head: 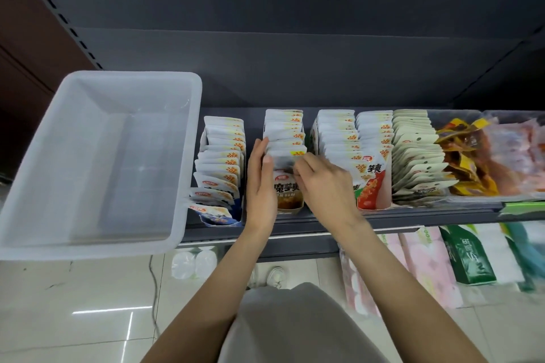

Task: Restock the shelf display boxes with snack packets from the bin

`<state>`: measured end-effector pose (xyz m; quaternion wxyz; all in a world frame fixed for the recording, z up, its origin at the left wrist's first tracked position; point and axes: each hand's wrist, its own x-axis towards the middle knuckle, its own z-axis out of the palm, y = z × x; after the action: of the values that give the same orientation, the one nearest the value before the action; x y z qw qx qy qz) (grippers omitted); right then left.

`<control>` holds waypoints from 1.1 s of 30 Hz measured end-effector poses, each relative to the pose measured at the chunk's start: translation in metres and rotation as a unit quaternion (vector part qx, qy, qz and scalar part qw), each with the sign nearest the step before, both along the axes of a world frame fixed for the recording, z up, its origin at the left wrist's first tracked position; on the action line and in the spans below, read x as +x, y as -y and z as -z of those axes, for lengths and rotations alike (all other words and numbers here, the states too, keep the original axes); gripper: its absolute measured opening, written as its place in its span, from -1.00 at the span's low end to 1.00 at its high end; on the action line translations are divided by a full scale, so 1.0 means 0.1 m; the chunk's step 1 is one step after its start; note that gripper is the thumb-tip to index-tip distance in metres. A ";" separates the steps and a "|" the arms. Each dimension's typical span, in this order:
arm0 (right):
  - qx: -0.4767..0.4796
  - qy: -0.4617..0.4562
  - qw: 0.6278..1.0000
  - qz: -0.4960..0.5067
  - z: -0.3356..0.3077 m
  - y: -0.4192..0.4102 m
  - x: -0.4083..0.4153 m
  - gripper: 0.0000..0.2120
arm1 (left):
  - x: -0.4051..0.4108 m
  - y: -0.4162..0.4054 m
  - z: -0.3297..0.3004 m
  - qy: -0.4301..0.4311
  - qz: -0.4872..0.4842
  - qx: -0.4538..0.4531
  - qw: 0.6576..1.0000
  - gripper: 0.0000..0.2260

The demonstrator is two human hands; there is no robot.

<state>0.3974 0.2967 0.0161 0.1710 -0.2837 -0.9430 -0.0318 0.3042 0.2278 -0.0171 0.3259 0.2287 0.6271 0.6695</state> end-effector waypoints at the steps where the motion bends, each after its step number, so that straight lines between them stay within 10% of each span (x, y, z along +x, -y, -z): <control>1: 0.009 -0.016 1.000 0.008 0.05 0.03 0.00 -0.81 | 0.02 0.01 0.00 -0.010 -0.001 -0.001 1.000 -0.70; 12: -0.286 -0.140 0.948 -0.009 -0.29 -0.16 0.05 -0.64 | -0.05 -0.17 -0.10 0.023 0.008 -0.005 1.000 -0.56; 20: -0.187 0.032 0.982 -0.003 -0.15 -0.81 -0.48 -0.61 | -0.04 -0.15 -0.05 0.010 0.020 -0.031 0.999 -0.56; 33: -0.104 0.040 0.993 -0.040 -0.18 -0.78 -0.49 -0.74 | -0.08 -0.16 -0.07 -0.118 0.020 -0.078 0.990 -0.74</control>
<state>0.3480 0.3746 0.0338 0.1040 -0.2601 -0.9579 0.0622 0.2965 0.2441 -0.0097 0.2794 0.2925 0.7066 0.5806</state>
